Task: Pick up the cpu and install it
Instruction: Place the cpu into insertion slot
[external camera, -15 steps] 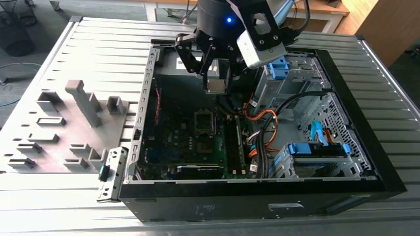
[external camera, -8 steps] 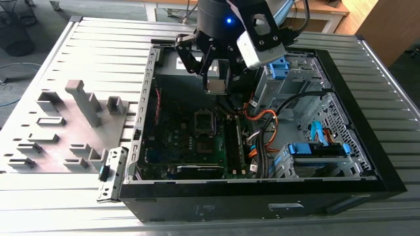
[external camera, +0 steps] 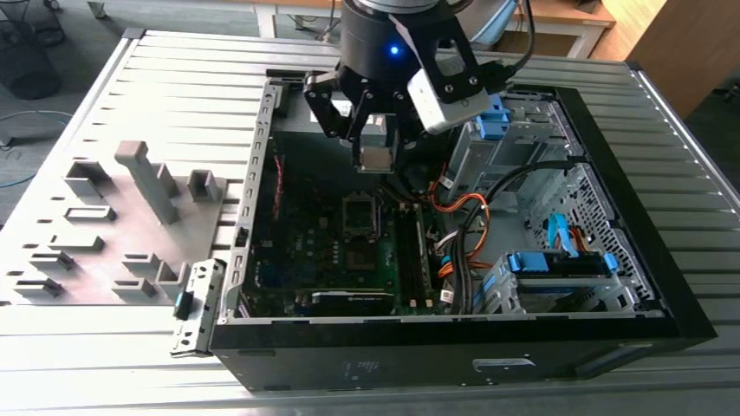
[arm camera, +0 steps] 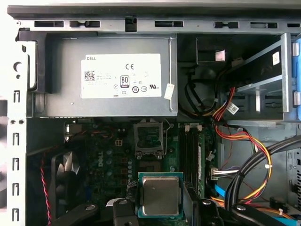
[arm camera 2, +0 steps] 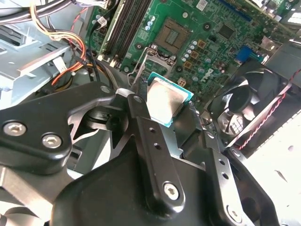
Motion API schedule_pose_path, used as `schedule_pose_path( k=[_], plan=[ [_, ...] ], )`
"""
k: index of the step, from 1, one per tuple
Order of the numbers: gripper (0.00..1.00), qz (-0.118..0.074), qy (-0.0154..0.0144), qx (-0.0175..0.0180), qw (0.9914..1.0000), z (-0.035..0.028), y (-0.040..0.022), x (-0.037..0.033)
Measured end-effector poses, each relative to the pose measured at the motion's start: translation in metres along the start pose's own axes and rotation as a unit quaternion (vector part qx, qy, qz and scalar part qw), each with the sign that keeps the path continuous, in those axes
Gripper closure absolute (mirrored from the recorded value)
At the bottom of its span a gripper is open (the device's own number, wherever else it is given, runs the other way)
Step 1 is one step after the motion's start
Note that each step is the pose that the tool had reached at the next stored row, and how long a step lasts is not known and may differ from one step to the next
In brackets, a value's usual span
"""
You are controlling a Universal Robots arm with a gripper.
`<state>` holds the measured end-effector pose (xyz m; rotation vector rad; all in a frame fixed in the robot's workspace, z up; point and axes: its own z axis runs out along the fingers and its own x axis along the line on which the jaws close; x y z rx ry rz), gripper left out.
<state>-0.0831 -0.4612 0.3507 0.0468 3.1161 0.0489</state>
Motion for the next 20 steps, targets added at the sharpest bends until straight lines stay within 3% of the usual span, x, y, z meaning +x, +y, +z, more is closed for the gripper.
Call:
schedule_pose_path(
  k=[12,20],
  plan=[
    [0.53,0.0,-0.0003,0.0,1.0,0.0149,-0.0005,0.002],
    [0.53,0.0,-0.0002,0.0001,1.0,0.017,-0.0006,0.0021]
  ],
)
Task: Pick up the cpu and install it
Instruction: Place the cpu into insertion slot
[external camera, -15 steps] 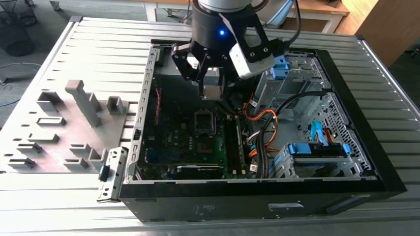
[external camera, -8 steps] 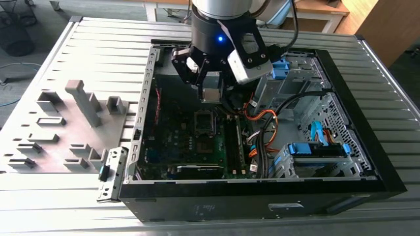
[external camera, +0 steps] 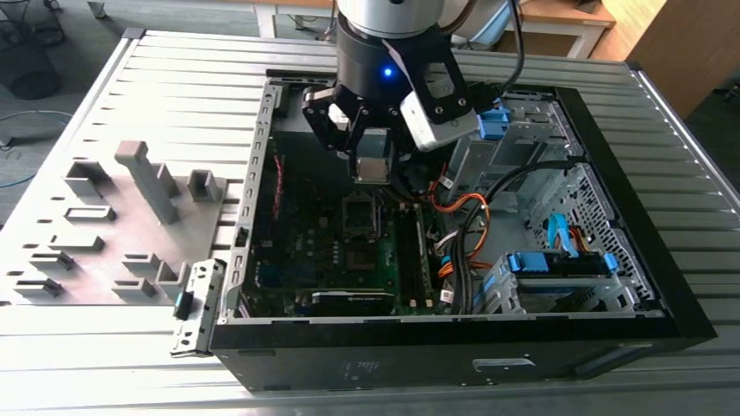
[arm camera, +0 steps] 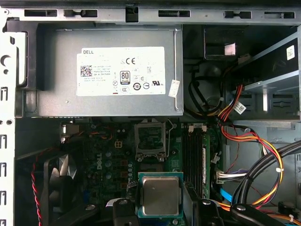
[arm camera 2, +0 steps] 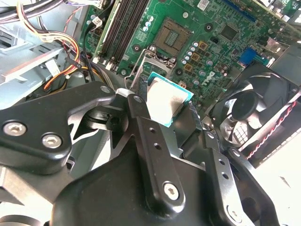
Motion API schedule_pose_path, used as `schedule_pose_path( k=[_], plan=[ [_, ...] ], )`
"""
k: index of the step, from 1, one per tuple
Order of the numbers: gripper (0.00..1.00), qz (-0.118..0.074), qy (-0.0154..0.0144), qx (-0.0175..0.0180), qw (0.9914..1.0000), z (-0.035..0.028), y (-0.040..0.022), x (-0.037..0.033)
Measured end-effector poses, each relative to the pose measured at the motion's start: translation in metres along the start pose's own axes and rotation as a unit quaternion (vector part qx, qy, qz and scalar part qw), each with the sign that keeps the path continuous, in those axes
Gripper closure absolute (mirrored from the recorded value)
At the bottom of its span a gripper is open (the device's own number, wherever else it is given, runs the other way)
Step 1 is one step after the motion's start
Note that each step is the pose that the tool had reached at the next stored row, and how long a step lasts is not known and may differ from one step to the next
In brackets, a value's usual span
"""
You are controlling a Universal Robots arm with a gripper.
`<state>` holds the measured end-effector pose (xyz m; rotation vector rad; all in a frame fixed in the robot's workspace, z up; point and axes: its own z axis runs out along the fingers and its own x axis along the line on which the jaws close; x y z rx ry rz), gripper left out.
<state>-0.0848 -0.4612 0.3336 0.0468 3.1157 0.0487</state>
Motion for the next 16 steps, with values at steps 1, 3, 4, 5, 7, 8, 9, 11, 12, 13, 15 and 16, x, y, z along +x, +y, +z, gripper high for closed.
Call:
schedule_pose_path(
  k=[1,3,4,5,7,8,9,11,12,13,15,16],
  plan=[
    [0.53,0.0,0.0,0.0,1.0,0.0,0.0,0.0],
    [0.53,0.0,0.0,0.0,1.0,0.0001,0.0,0.0],
    [0.53,0.0,0.0,0.0,1.0,0.0,0.0,0.0],
    [0.53,0.0,0.0,0.0,1.0,0.0001,0.0,0.0],
    [0.53,0.0,0.0,0.0,1.0,0.0001,0.0,0.0],
    [0.53,0.0,0.0,0.0,1.0,0.0001,0.0,0.0],
    [0.53,0.0,-0.0001,-0.0002,1.0,0.0007,0.0,0.0001],
    [0.53,0.0,-0.0001,-0.0001,1.0,0.0029,-0.0001,0.0011],
    [0.53,0.0,-0.0001,0.0,1.0,0.0045,-0.0003,0.0015],
    [0.53,0.0,-0.0001,0.0,1.0,0.0063,-0.0005,0.0018],
    [0.53,0.0,-0.0001,-0.0001,1.0,0.0099,-0.0016,0.0023],
    [0.53,0.0,-0.0001,0.0,1.0,0.0117,-0.0024,0.0027]
  ],
)
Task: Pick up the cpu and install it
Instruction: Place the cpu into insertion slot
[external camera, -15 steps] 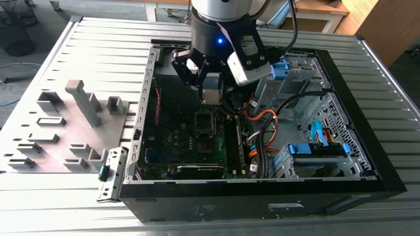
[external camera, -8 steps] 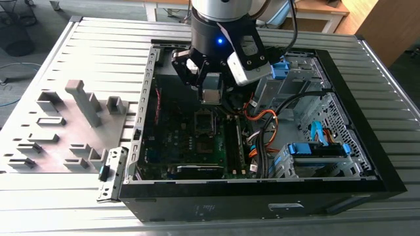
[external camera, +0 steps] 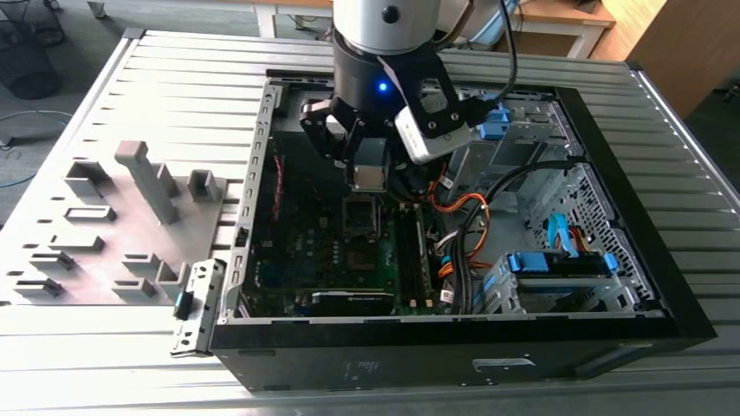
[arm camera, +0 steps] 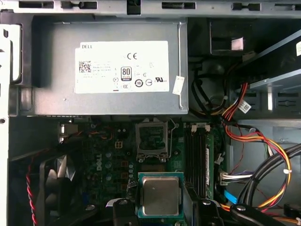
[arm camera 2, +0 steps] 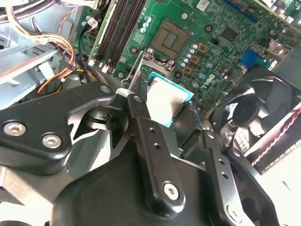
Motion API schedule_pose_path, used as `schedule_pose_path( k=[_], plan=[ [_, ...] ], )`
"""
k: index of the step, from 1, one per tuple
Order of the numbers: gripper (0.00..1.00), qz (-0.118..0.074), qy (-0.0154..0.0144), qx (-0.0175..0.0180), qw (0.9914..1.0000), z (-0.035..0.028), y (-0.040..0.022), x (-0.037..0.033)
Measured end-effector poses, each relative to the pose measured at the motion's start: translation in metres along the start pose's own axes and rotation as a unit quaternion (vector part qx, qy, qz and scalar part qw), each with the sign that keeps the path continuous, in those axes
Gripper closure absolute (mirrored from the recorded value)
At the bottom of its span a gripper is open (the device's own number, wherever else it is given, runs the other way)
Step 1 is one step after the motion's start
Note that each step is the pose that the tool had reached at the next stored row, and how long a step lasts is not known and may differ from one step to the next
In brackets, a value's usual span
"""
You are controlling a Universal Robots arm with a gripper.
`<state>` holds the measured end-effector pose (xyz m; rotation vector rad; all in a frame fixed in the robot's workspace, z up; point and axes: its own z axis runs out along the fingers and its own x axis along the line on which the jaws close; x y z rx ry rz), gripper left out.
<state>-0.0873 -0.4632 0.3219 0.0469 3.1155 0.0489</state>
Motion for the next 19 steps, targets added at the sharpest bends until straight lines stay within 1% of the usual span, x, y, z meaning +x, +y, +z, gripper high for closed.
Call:
schedule_pose_path(
  k=[2,6,19],
  plan=[
    [0.53,0.0,0.0001,0.0001,1.0,0.0034,-0.0029,0.0002],
    [0.53,0.0,0.0,0.0,1.0,0.0107,-0.0066,0.0005],
    [0.53,0.0,0.0,0.0,1.0,0.0343,-0.0108,0.0013]
  ],
)
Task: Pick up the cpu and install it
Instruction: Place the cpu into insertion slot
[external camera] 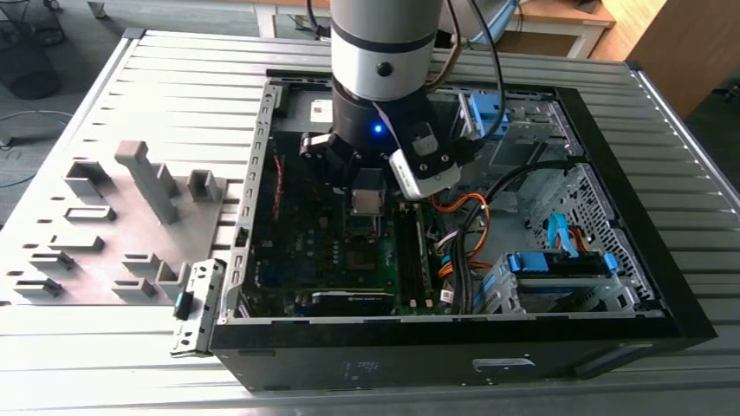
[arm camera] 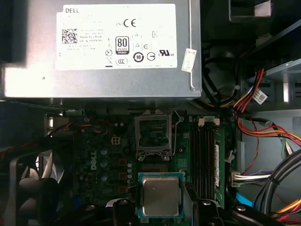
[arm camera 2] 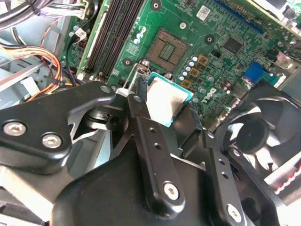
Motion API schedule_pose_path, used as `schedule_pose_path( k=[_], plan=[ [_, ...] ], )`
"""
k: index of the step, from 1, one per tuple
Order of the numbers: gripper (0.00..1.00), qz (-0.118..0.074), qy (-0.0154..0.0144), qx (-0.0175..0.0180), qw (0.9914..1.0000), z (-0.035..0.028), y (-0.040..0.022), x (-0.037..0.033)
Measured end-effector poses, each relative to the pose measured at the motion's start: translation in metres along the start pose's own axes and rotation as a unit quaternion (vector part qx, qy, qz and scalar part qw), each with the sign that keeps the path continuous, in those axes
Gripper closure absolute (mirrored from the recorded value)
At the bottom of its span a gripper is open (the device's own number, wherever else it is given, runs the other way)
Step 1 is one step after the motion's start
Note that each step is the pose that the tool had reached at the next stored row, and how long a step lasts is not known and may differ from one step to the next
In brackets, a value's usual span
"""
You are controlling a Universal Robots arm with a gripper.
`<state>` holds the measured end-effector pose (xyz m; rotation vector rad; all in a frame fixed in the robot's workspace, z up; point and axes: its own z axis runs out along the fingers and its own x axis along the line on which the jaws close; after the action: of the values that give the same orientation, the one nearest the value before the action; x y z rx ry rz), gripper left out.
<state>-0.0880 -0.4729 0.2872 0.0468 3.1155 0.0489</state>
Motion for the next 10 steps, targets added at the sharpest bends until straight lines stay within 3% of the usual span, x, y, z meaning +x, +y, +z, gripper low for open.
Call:
schedule_pose_path(
  k=[10],
  plan=[
    [0.53,0.0,0.0,0.0,1.0,0.0175,-0.001,0.0013]
  ],
)
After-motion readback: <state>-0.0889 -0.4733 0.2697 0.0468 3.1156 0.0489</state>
